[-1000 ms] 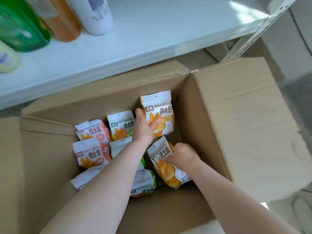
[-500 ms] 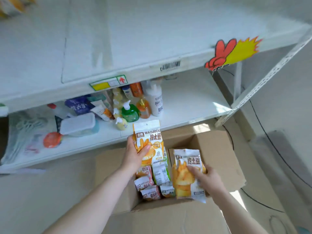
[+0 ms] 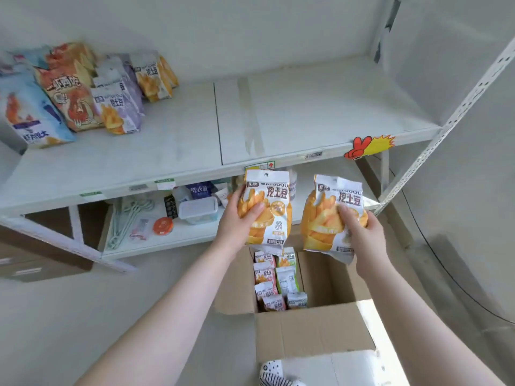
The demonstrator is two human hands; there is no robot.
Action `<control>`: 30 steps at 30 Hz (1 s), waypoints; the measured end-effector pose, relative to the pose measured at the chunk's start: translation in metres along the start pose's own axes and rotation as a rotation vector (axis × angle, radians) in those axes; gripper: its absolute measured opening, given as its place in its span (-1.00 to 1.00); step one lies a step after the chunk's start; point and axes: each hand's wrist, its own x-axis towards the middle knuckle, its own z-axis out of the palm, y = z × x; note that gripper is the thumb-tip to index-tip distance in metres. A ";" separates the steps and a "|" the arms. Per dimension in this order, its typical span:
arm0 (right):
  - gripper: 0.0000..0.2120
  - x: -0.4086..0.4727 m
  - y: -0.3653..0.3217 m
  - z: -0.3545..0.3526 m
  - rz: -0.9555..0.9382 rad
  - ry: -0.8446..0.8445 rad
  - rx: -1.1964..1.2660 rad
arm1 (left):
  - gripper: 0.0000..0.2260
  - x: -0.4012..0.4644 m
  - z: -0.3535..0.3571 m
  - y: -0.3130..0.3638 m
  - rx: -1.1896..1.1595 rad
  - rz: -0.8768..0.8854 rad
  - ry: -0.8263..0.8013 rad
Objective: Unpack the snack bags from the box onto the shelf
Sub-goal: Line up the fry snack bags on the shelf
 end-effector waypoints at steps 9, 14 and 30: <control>-0.48 -0.035 -0.027 0.041 -0.028 -0.405 0.017 | -0.32 -0.051 -0.022 0.031 -0.064 0.081 -0.019; -0.47 -0.043 -0.030 0.060 -0.029 -0.497 0.035 | -0.31 -0.065 -0.040 0.030 -0.075 0.116 0.003; -0.40 -0.067 -0.003 0.274 -0.045 -0.478 0.006 | -0.45 -0.003 -0.239 -0.003 -0.213 0.149 0.105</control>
